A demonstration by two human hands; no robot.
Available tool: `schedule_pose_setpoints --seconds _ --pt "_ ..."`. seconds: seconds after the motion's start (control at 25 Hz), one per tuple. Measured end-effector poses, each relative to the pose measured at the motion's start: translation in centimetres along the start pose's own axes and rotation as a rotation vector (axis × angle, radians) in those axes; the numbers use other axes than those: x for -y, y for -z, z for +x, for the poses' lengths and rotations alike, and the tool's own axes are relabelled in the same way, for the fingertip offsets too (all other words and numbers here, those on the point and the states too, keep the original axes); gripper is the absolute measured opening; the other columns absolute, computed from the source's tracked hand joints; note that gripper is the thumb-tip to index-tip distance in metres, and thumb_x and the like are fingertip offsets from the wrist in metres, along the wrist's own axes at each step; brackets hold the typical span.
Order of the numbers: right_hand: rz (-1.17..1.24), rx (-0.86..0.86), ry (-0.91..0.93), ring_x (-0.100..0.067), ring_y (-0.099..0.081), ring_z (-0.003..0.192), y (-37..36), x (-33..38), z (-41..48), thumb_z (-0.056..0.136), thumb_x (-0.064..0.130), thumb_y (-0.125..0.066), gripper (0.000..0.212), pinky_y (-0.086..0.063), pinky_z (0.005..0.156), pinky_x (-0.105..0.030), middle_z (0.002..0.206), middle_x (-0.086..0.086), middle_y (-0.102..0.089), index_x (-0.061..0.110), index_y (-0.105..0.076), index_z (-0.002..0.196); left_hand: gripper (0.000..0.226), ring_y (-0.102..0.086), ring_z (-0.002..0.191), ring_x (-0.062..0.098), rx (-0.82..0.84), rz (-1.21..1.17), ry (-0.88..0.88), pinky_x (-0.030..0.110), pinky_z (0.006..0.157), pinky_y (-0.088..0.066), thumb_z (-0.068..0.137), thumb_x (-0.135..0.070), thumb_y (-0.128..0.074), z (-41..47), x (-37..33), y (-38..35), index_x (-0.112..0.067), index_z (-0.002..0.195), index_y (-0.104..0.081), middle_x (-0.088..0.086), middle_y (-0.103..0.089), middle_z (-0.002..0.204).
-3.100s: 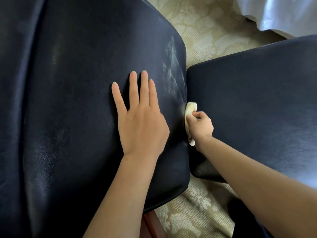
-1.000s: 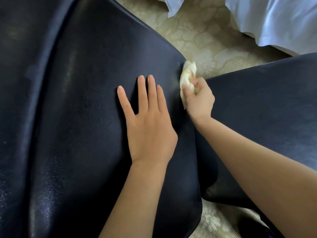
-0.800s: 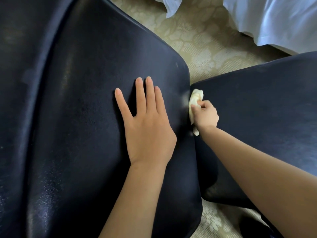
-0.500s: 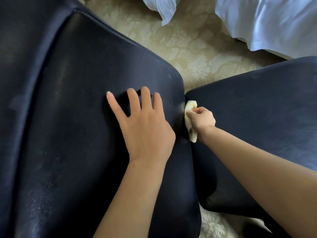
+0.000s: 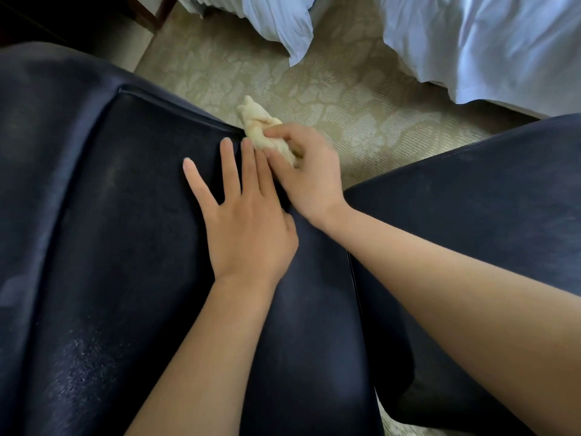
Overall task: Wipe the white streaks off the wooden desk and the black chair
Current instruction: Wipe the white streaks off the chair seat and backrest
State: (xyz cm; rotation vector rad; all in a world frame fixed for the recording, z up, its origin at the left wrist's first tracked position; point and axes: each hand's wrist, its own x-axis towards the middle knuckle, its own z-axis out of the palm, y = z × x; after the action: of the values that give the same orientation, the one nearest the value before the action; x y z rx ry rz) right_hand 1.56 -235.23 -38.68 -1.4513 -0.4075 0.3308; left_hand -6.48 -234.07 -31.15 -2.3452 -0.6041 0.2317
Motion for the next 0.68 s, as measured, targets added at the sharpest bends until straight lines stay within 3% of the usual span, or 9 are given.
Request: schedule_pose_setpoints --seconds 0.08,0.16,0.32,0.4,0.48,0.56,0.68 --pt "-0.042 0.014 0.083 -0.017 -0.052 0.101 -0.5 -1.2 0.5 0.092 0.026 -0.055 0.028 -0.042 0.089 -0.028 0.106 0.000 -0.061 0.025 -0.062 0.119 0.070 -0.010 0.146 0.032 -0.019 -0.020 -0.003 0.066 0.109 0.000 0.085 -0.032 -0.036 0.0 0.0 -0.2 -0.003 0.147 -0.025 0.014 -0.023 0.156" --pt "-0.115 0.024 0.015 -0.021 -0.049 0.102 -0.8 -2.9 1.8 0.094 0.025 -0.048 0.032 -0.038 0.091 -0.029 0.108 -0.004 -0.056 0.025 -0.059 0.124 0.068 -0.009 0.146 0.034 -0.019 -0.020 -0.010 0.067 0.108 0.000 0.085 -0.031 -0.037 0.2 -0.1 -0.5 -0.003 0.147 -0.028 0.015 -0.022 0.156" --pt "-0.216 0.130 -0.445 -0.025 -0.055 0.105 0.9 -7.2 4.8 0.094 0.036 -0.042 0.032 -0.042 0.097 -0.036 0.112 -0.006 -0.063 0.031 -0.062 0.119 0.069 -0.005 0.146 0.037 -0.010 0.027 -0.031 0.070 0.106 0.001 0.086 -0.032 -0.029 0.1 -0.2 -1.1 -0.006 0.149 -0.025 0.017 -0.016 0.157" --pt "-0.185 0.171 -0.593 -0.023 -0.057 0.094 2.1 -9.1 4.6 0.095 0.046 -0.041 0.032 -0.047 0.087 -0.033 0.097 0.001 -0.065 0.031 -0.065 0.110 0.068 -0.004 0.146 0.038 -0.016 0.045 -0.042 0.071 0.106 0.001 0.087 -0.032 -0.027 0.1 -0.1 -1.4 -0.009 0.150 -0.024 0.018 -0.014 0.158" --pt "-0.157 0.159 -0.720 -0.023 -0.057 0.078 2.5 -11.3 3.1 0.094 0.050 -0.040 0.035 -0.047 0.072 -0.031 0.077 0.002 -0.060 0.026 -0.064 0.087 0.067 -0.004 0.145 0.039 -0.024 0.043 -0.053 0.072 0.105 0.000 0.087 -0.033 -0.027 0.2 -0.1 -1.5 -0.011 0.150 -0.025 0.018 -0.014 0.158" --pt "-0.106 0.137 -0.863 -0.024 -0.057 0.075 2.1 -14.0 0.3 0.094 0.048 -0.043 0.038 -0.048 0.070 -0.033 0.079 -0.004 -0.061 0.020 -0.060 0.075 0.066 -0.005 0.145 0.040 -0.022 0.039 -0.056 0.072 0.105 0.000 0.087 -0.032 -0.027 0.2 -0.2 -1.6 -0.011 0.149 -0.027 0.019 -0.015 0.157" --pt "0.050 0.105 -1.028 -0.021 -0.054 0.072 1.6 -16.6 -4.5 0.091 0.041 -0.050 0.032 -0.048 0.062 -0.034 0.078 -0.003 -0.060 0.018 -0.063 0.073 0.066 -0.005 0.145 0.040 -0.020 0.050 -0.060 0.073 0.104 -0.001 0.086 -0.032 -0.026 0.1 -0.1 -1.6 -0.012 0.149 -0.028 0.019 -0.014 0.157"
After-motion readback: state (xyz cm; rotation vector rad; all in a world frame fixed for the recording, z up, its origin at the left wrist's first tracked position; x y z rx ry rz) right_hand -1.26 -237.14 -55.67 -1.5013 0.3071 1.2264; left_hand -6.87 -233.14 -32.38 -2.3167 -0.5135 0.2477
